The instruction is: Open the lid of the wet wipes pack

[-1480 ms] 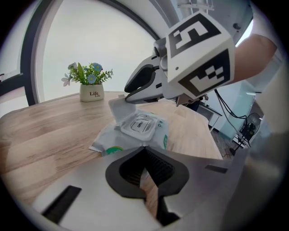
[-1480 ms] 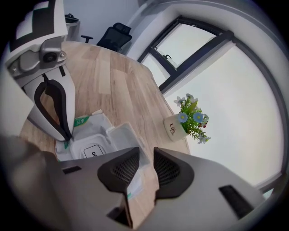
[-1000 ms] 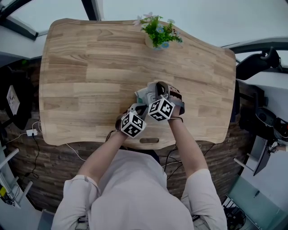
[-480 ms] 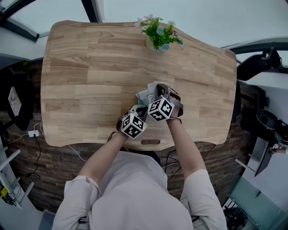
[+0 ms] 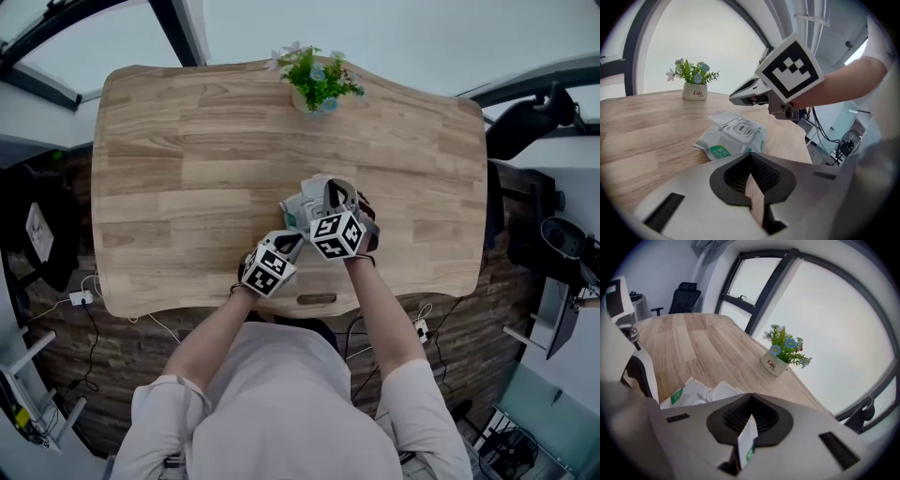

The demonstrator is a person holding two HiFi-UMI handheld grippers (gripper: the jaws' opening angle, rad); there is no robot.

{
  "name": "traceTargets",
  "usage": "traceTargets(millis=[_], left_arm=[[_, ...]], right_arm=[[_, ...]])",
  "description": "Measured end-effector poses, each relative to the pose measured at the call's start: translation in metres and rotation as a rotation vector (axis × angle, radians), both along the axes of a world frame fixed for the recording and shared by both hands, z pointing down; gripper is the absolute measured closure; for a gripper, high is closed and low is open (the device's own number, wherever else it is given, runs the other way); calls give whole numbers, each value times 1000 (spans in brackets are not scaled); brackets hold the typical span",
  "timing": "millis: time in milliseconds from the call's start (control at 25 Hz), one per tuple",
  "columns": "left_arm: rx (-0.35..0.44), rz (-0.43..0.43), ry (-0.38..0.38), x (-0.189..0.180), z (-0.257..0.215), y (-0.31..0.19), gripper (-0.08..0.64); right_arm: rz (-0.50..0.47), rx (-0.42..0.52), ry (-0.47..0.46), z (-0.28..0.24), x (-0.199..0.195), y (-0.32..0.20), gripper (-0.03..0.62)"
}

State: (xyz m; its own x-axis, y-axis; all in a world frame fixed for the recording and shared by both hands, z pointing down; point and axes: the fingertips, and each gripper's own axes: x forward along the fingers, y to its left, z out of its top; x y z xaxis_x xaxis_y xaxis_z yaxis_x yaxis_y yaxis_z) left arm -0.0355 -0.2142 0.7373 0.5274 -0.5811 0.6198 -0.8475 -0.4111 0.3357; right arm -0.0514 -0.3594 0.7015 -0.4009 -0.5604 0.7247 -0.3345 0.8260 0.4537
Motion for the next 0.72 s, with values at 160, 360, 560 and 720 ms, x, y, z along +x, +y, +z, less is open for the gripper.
traceTargets(millis=[160, 360, 560, 720], left_arm=[[43, -19, 12, -8, -20, 8, 540], [125, -73, 20, -25, -59, 6, 540], [221, -95, 16, -41, -99, 7, 540], [308, -98, 1, -51, -135, 16, 540]], right_arm=[[113, -9, -140, -30, 15, 4, 584], [242, -46, -343, -74, 39, 22, 586], [300, -72, -507, -115, 57, 49, 586], [368, -61, -647, -149, 75, 74, 586]])
